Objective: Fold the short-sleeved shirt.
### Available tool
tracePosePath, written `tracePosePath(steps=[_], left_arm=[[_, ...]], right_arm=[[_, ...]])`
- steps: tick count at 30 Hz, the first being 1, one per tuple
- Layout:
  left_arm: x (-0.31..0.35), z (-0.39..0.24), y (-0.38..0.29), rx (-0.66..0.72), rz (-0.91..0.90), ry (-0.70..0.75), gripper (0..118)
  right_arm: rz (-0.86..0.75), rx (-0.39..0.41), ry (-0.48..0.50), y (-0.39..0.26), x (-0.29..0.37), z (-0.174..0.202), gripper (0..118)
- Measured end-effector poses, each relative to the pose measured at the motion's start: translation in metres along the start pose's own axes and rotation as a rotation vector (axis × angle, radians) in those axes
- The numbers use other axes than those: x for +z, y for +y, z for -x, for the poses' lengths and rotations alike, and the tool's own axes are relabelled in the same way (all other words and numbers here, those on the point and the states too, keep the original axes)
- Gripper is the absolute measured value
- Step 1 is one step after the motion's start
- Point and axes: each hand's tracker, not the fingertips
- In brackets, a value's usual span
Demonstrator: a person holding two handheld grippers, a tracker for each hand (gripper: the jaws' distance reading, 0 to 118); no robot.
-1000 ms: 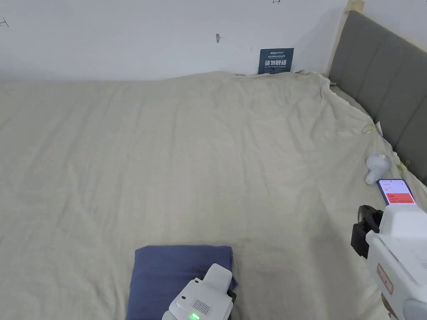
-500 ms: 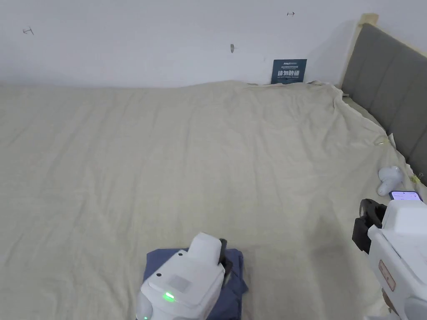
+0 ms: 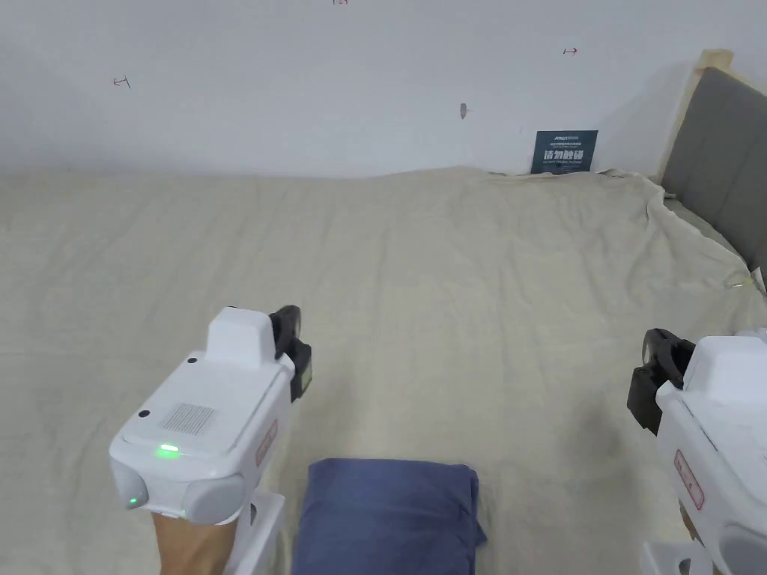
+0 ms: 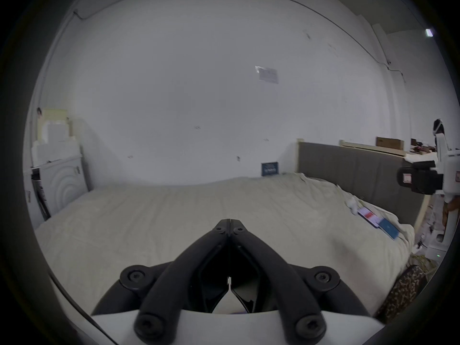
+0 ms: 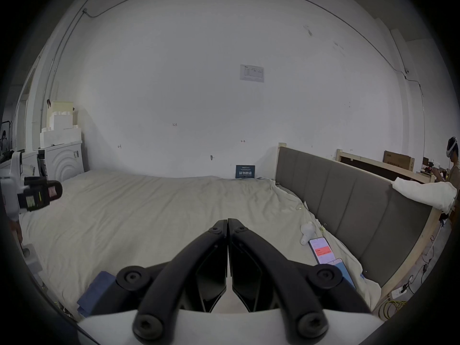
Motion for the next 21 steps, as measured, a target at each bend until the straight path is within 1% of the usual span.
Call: tracePosePath(steps=[3,9,13,19,21], left_arm=[[0.005,0.019,-0.003,0.039,-0.028,0.054,0],[0.013,0.039,-0.02,0.022,-0.054,0.152,0],[0.014,0.046,-0.026,0.041,-0.046,0.166,0],[0.013,0.045,-0.029,0.054,-0.033,0.169,0],[0.014,0.046,-0.029,0.062,-0.029,0.17,0]], right_arm=[[-0.018,0.013,0.017,0.0,-0.001,0.008,0],[-0.046,0.023,0.029,0.0,-0.001,0.018,0],[-0.043,0.007,0.038,0.001,0.002,0.023,0],[-0.043,0.005,0.042,0.003,0.006,0.033,0],[-0.039,-0.02,0.061,0.001,0.005,0.039,0]])
